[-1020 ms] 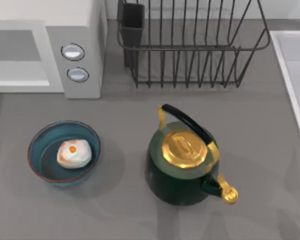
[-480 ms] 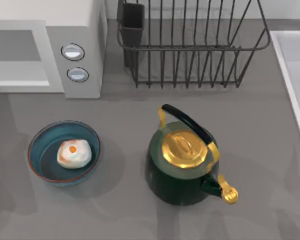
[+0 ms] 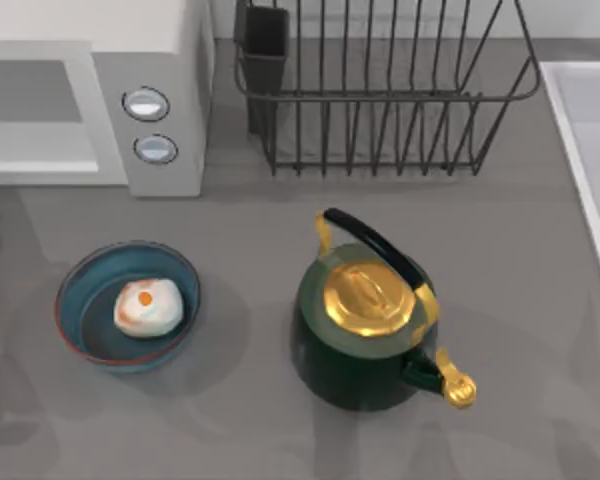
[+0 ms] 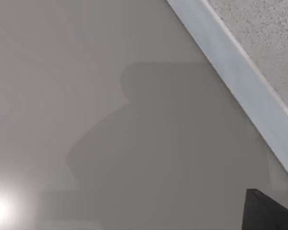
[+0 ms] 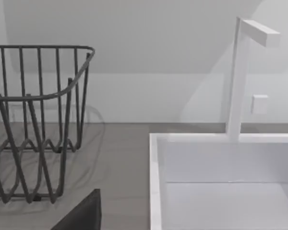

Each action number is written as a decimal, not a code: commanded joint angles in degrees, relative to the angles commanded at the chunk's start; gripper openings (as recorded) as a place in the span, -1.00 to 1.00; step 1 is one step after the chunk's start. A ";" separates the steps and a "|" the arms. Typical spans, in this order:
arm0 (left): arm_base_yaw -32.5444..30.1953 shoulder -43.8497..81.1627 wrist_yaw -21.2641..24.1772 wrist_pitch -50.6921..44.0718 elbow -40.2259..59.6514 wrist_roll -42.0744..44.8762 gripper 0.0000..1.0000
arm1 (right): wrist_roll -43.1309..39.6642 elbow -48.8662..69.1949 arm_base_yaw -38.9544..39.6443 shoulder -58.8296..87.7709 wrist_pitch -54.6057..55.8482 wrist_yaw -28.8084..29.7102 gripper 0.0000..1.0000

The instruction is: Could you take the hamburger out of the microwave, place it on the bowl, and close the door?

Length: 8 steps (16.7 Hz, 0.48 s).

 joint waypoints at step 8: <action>-7.65 -8.11 -6.55 3.38 -5.81 -7.15 -1.00 | 0.00 0.00 0.00 0.00 0.00 0.00 1.00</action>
